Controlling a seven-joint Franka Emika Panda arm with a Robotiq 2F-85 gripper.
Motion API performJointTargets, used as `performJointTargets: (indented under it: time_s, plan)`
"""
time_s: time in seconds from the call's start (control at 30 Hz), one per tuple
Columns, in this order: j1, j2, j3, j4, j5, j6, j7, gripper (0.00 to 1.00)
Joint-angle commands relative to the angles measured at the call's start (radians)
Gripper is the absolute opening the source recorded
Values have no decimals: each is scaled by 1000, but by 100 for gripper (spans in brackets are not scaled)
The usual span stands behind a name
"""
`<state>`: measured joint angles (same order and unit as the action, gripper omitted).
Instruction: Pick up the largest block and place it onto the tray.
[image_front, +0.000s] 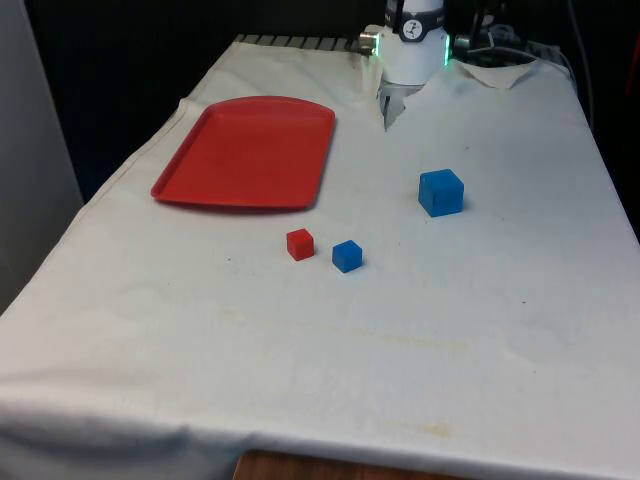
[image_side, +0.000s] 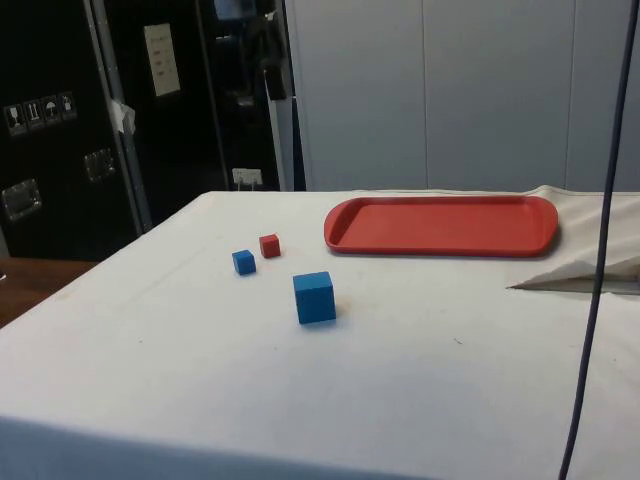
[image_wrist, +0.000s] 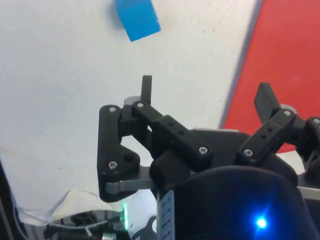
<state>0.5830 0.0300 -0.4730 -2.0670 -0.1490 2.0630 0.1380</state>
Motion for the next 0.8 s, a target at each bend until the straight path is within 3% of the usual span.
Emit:
performJointTargets:
  time_s: [0.0, 0.2, 0.23, 0.3, 0.5, 0.53, 0.77]
  plan:
    - [2, -13, 1, -17, -18, 26, 16, 100]
    - [1, -42, 6, -76, -42, 86, 40, 100]
    - [0, -31, 5, -60, -25, 62, 24, 100]
    - [0, -58, 8, -109, -53, 118, 51, 100]
    - [-5, -72, 1, -178, -48, 202, 48, 100]
    - [-4, -71, 2, -172, -43, 184, 44, 100]
    - [-5, -62, -2, -223, -29, 268, 43, 100]
